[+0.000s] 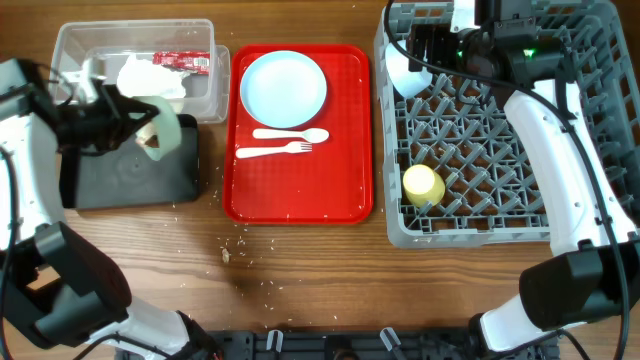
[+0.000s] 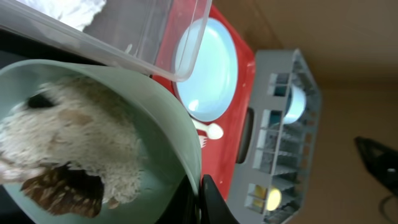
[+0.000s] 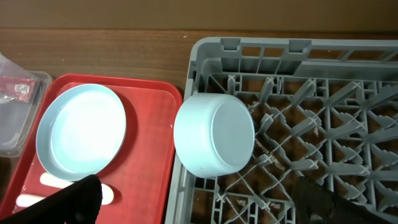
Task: Sort waste into correct bins and load items into the dishwasher rack
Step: 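Tip the green bowl over the black tray to dump the rice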
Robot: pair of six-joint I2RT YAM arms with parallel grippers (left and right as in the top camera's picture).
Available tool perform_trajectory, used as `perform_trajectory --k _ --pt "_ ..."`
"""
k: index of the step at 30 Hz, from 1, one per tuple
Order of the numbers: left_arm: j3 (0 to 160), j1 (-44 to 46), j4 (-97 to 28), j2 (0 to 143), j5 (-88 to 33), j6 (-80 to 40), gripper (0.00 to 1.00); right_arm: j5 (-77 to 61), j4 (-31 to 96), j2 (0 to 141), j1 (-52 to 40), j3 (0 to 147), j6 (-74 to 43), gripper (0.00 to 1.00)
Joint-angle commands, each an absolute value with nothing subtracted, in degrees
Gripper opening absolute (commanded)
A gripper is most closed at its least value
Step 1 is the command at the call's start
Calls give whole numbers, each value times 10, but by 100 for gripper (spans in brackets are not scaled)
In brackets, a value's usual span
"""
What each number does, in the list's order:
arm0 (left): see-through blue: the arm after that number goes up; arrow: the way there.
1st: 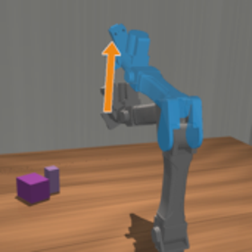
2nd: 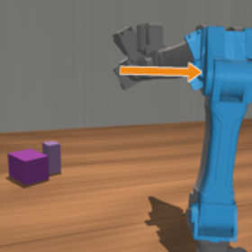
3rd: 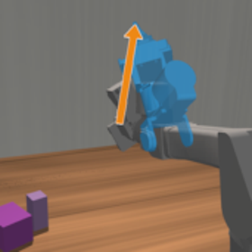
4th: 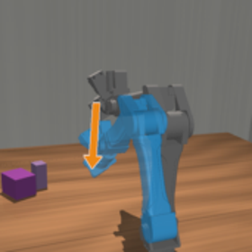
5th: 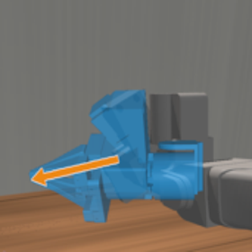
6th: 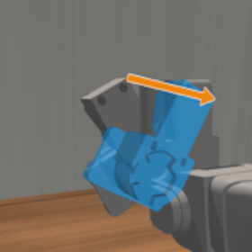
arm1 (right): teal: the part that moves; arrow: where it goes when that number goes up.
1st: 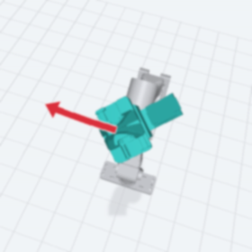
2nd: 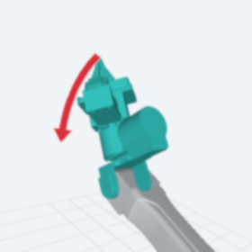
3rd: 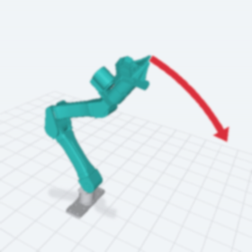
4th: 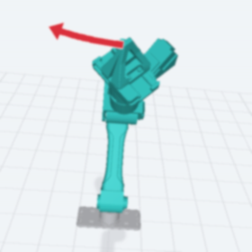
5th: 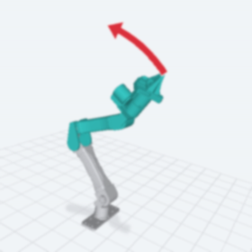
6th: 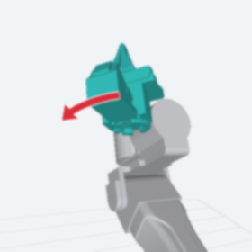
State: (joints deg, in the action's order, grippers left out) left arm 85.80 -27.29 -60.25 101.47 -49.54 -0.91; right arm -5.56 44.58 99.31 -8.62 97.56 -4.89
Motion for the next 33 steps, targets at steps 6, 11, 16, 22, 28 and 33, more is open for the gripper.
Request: perform_trajectory --k 6,11,16,22,28,33 --pt "861 -347 -605 1087 -647 28 4 -57 447 999 -86 978 -45 100" --pt "861 -356 -602 1098 -711 28 4 -60 451 999 -86 978 -45 99" --pt "861 -374 -604 1098 -805 27 4 -61 460 999 -86 978 -45 99" --pt "861 -393 -634 1098 -830 26 4 -61 463 999 -86 978 -45 99" --pt "861 -404 -642 1098 -894 25 4 -61 464 999 -86 978 -45 99" --pt "861 -415 -597 1099 -903 -14 4 -61 463 999 -86 978 -45 99"
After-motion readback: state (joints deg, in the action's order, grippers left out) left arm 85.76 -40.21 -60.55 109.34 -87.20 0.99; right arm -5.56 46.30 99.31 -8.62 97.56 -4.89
